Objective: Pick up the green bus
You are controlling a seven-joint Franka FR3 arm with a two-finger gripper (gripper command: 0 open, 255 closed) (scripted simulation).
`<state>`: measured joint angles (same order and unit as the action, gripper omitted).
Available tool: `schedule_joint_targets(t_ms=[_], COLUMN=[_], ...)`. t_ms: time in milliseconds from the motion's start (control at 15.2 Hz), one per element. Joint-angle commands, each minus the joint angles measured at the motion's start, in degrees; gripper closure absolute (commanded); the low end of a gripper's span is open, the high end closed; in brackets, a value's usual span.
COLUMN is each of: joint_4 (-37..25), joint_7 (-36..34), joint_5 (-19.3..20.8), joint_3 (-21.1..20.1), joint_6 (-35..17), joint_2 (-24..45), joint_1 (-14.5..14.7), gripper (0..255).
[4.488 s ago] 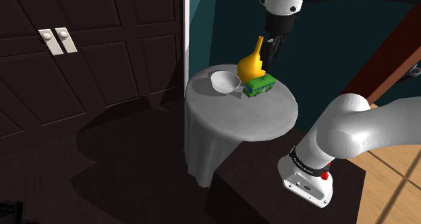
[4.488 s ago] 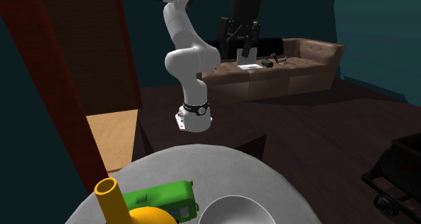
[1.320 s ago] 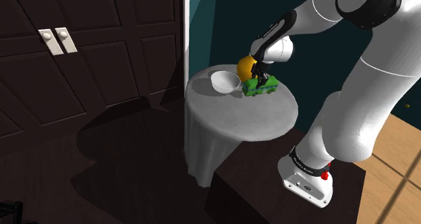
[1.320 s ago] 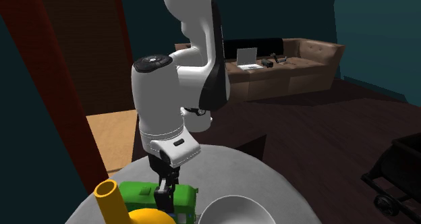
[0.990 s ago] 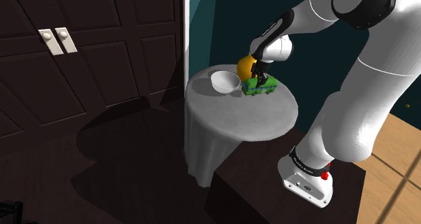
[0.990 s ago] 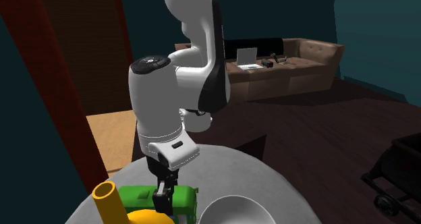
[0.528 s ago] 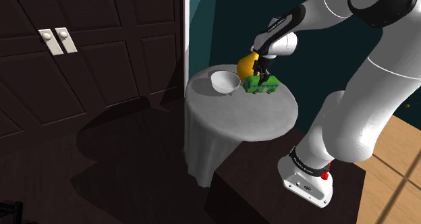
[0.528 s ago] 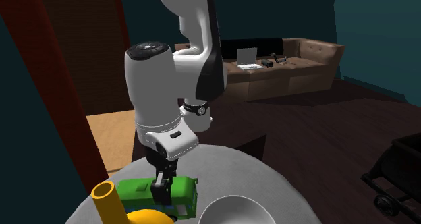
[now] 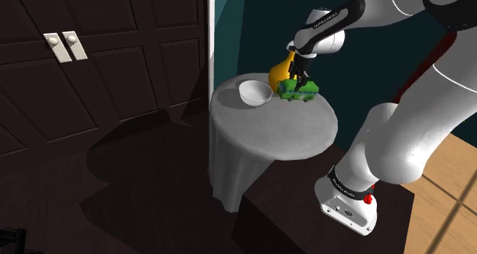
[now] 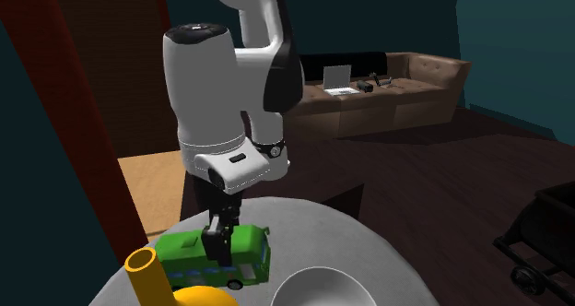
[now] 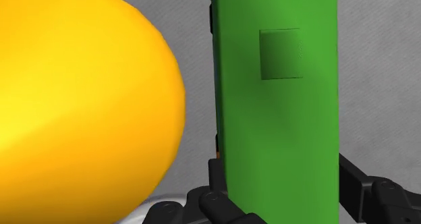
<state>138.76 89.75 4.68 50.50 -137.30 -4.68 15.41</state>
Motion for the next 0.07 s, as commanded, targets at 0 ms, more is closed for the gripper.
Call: schedule_joint_targets(t_ms=[0], joint_4=[-0.30], joint_7=[-0.36], joint_5=[0.46], joint_3=[-0.12], joint_6=[0.55], joint_2=[-0.41], joint_1=[-0.06], gripper=[255])
